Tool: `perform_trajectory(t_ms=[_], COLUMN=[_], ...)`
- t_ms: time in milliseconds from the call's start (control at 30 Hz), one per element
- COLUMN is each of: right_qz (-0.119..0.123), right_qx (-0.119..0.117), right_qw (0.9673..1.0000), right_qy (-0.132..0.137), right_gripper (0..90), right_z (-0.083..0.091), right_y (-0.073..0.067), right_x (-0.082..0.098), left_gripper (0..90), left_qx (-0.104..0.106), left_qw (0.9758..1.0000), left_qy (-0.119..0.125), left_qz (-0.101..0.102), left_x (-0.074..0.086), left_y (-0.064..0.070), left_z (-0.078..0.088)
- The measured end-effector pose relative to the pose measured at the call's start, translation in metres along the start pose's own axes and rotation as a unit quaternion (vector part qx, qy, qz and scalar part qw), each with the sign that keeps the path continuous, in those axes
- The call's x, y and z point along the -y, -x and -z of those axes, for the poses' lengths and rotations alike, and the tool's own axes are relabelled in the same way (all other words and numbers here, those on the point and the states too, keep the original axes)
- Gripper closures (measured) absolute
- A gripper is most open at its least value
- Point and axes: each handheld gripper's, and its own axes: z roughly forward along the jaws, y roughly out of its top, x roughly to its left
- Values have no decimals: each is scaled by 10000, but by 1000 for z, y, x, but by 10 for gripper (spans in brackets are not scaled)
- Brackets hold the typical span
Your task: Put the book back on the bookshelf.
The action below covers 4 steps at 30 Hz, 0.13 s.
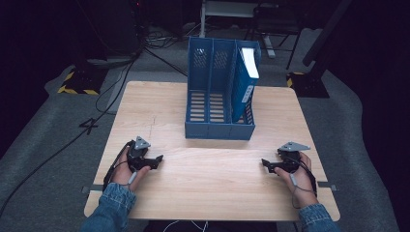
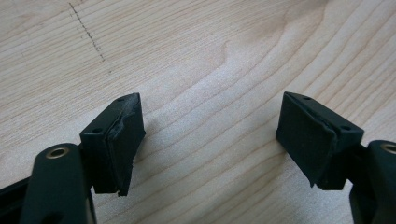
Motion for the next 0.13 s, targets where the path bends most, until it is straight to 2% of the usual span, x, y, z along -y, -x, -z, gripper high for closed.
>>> perform_trajectory(t_ms=[133], right_qz=[3], right_qx=[0], right_qw=[10000], right_qy=[0], right_gripper=[143], right_z=[0], right_y=[0], right_x=[0], left_gripper=[215], left_qx=[15], left_qw=[10000], left_qy=[1], left_qz=[-15], left_x=[0], left_y=[0], left_z=[0])
